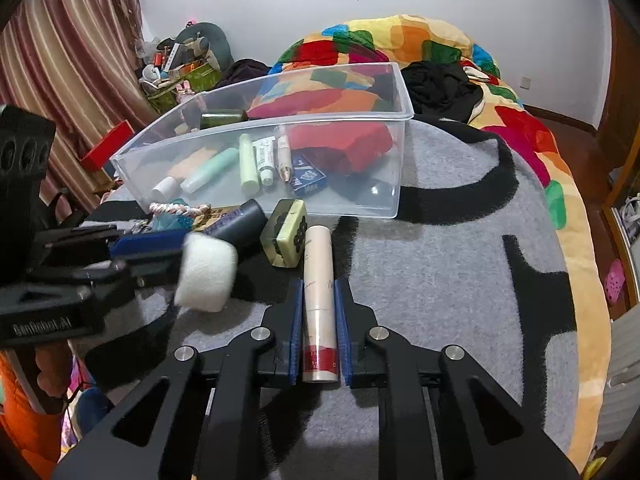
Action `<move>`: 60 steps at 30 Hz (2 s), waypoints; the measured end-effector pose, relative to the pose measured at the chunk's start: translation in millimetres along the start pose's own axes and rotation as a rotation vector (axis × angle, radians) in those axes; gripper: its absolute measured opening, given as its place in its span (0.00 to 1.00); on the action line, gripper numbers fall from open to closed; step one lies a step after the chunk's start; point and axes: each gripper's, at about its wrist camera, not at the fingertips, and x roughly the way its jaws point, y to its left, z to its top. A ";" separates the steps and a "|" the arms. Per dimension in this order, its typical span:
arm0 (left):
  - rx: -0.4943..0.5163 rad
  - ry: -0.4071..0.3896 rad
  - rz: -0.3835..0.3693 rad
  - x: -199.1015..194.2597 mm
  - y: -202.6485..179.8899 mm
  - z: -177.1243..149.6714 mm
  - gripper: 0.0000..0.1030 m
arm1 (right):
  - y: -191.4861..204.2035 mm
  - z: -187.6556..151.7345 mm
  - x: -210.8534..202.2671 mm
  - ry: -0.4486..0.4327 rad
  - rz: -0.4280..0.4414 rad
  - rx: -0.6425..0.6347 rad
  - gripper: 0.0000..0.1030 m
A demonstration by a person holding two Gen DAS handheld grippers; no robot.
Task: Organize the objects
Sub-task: 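Grasp the purple bottle with the left gripper while the right grasps the beige lipstick tube, then carry the purple bottle with the left gripper while the right carries the beige tube into the clear box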
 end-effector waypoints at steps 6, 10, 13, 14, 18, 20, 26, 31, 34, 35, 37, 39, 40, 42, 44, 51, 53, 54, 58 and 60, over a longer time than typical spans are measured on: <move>0.015 -0.038 0.019 -19.1 -1.0 -3.4 0.31 | -5.1 -5.5 -7.9 -0.010 0.013 0.015 0.13; 0.001 -0.049 0.045 -18.9 3.3 1.3 0.31 | -8.3 -5.8 -15.7 -0.027 0.018 0.030 0.13; 0.010 -0.016 0.064 -4.0 3.4 4.9 0.31 | -9.4 -4.4 -22.1 -0.043 0.024 0.031 0.13; 0.016 0.002 0.067 2.2 1.9 4.1 0.31 | -9.4 -3.5 -24.8 -0.051 0.026 0.030 0.13; 0.054 0.016 0.104 15.1 -6.1 -0.6 0.30 | -8.4 -0.5 -31.5 -0.072 0.029 0.024 0.14; 0.047 0.016 0.099 16.5 -5.6 -0.1 0.28 | -6.8 2.0 -34.4 -0.083 0.035 0.023 0.14; 0.072 -0.013 0.115 14.0 -11.7 -6.5 0.23 | 0.1 15.0 -46.8 -0.132 0.042 0.004 0.14; 0.073 -0.052 0.118 0.0 -14.8 -12.2 0.22 | 7.0 31.2 -55.5 -0.180 0.032 -0.018 0.14; 0.061 -0.095 0.110 -17.6 -14.4 -11.8 0.22 | 10.6 41.4 -55.8 -0.200 0.028 -0.024 0.13; 0.058 -0.111 0.109 -24.2 -14.4 -10.7 0.22 | 11.7 45.6 -54.7 -0.203 0.028 -0.024 0.13; 0.058 -0.141 0.108 -35.6 -14.3 -7.9 0.22 | 14.0 53.5 -51.8 -0.208 0.032 -0.025 0.13; 0.058 -0.175 0.109 -47.8 -14.0 -3.9 0.22 | 14.6 59.8 -49.7 -0.212 0.030 -0.027 0.13; 0.056 -0.189 0.108 -52.8 -13.6 -1.3 0.22 | 15.4 64.9 -47.7 -0.214 0.030 -0.026 0.13; 0.054 -0.220 0.106 -62.6 -12.7 5.6 0.22 | 16.2 70.2 -46.2 -0.218 0.033 -0.024 0.13; 0.053 -0.245 0.108 -69.3 -11.6 11.1 0.22 | 17.0 77.6 -43.8 -0.225 0.030 -0.024 0.13; 0.033 -0.329 0.151 -83.9 0.0 35.7 0.22 | 23.5 95.6 -25.3 -0.194 0.027 -0.054 0.13; 0.019 -0.327 0.164 -79.8 7.5 42.5 0.22 | 24.2 100.0 -15.0 -0.169 0.028 -0.056 0.13; 0.008 -0.321 0.172 -75.8 12.6 45.8 0.22 | 24.0 102.4 -8.8 -0.152 0.031 -0.054 0.13; -0.050 -0.281 0.169 -58.1 35.5 53.1 0.22 | 19.8 109.1 13.0 -0.094 0.040 -0.044 0.13; -0.070 -0.257 0.169 -48.2 44.3 54.9 0.22 | 20.0 109.9 20.7 -0.074 0.037 -0.045 0.13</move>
